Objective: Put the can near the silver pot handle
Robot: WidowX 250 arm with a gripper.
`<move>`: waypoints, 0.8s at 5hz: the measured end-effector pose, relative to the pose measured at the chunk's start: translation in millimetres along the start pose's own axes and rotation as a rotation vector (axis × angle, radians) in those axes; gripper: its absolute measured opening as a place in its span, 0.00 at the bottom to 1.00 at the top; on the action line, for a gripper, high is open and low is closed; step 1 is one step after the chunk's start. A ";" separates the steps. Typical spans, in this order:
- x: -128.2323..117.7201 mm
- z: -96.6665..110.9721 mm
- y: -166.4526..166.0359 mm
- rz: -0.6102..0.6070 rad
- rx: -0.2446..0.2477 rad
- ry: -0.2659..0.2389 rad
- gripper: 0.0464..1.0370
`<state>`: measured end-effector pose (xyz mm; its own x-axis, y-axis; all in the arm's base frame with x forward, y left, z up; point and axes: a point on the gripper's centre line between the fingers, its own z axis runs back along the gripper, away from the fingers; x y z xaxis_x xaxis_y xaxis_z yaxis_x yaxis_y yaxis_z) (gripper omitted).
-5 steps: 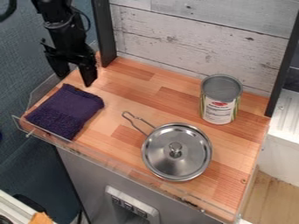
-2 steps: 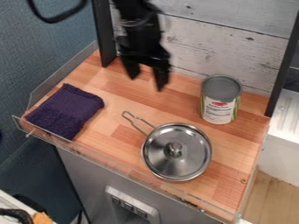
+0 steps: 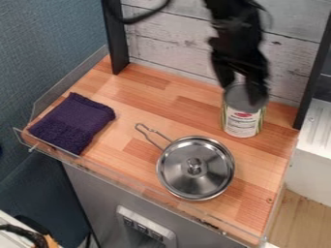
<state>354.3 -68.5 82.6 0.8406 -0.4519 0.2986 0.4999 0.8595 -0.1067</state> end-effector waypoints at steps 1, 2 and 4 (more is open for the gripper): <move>26.6 -16.6 -35.7 -0.091 -0.003 -0.005 0.96; 46.8 -40.4 -71.0 -0.149 -0.008 -0.006 0.96; 44.7 -67.4 -34.1 -0.042 -0.032 0.018 0.96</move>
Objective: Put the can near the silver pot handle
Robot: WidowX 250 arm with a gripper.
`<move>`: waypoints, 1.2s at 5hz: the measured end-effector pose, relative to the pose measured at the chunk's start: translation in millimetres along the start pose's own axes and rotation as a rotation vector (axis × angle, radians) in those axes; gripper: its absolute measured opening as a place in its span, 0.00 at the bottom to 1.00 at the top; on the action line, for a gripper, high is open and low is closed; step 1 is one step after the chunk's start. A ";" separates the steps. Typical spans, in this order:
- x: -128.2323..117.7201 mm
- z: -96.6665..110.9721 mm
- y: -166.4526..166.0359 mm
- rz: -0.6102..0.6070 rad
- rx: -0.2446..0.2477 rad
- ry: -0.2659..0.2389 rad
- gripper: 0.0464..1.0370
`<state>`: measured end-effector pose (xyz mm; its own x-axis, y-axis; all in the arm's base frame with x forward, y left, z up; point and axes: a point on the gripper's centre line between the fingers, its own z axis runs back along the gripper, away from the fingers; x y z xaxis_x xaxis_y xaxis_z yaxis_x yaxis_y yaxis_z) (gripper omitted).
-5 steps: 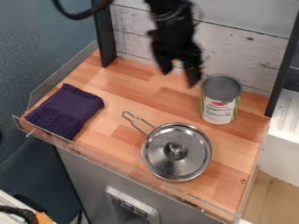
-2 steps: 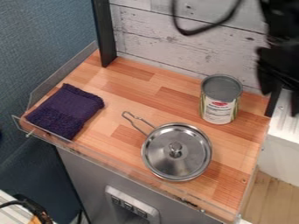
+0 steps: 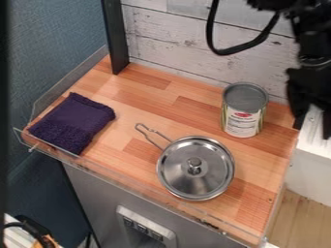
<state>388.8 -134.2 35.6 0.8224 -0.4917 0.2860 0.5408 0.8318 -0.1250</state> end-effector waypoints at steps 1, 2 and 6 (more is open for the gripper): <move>-2.9 2.1 12.5 0.026 0.002 0.013 0.96; -12.3 -1.0 25.4 0.063 -0.002 0.046 0.96; -87.3 48.5 161.2 0.281 0.055 0.177 0.96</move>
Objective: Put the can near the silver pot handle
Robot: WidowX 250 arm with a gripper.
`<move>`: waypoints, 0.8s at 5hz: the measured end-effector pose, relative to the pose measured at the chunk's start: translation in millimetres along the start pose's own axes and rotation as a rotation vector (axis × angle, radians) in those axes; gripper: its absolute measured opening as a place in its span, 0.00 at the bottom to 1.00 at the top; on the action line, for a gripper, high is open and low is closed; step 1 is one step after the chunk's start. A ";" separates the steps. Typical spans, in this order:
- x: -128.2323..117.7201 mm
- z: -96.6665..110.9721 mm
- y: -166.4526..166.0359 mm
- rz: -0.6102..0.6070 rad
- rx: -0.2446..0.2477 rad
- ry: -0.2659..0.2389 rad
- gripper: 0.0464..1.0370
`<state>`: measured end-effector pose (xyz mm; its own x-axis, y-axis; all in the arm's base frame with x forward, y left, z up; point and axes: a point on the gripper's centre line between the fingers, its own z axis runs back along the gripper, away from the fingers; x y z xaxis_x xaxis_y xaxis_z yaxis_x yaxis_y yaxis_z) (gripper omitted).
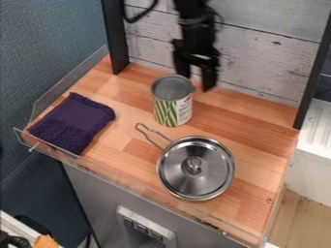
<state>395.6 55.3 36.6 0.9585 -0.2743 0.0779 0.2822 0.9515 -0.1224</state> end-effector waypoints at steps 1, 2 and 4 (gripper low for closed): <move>-14.6 -3.9 21.8 -0.009 0.049 0.082 0.96; -22.5 4.6 43.9 0.005 0.093 0.099 0.96; -18.8 58.8 36.3 0.091 0.168 -0.123 0.96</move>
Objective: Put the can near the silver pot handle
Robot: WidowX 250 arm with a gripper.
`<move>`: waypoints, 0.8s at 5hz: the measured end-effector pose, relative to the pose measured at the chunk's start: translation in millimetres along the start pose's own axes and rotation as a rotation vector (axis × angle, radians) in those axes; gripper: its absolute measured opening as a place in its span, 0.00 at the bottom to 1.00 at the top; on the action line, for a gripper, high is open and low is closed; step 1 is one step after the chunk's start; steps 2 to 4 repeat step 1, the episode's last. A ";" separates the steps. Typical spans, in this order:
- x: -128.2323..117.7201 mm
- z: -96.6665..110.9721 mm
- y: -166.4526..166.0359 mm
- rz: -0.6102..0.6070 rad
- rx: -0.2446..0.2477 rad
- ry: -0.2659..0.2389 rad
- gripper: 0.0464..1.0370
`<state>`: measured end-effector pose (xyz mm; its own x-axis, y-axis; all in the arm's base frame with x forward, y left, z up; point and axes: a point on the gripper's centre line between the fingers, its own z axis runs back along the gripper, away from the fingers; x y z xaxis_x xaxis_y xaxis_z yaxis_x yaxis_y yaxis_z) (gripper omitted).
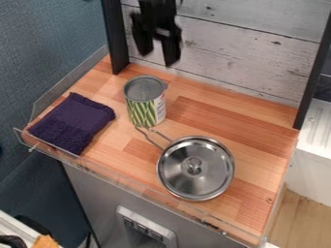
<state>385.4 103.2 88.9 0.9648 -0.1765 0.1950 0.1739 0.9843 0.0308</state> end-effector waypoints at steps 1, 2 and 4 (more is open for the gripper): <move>-3.9 22.5 -2.3 0.046 0.018 -0.039 0.96; -3.9 22.5 -2.3 0.046 0.018 -0.039 0.96; -3.9 22.5 -2.3 0.046 0.018 -0.039 0.96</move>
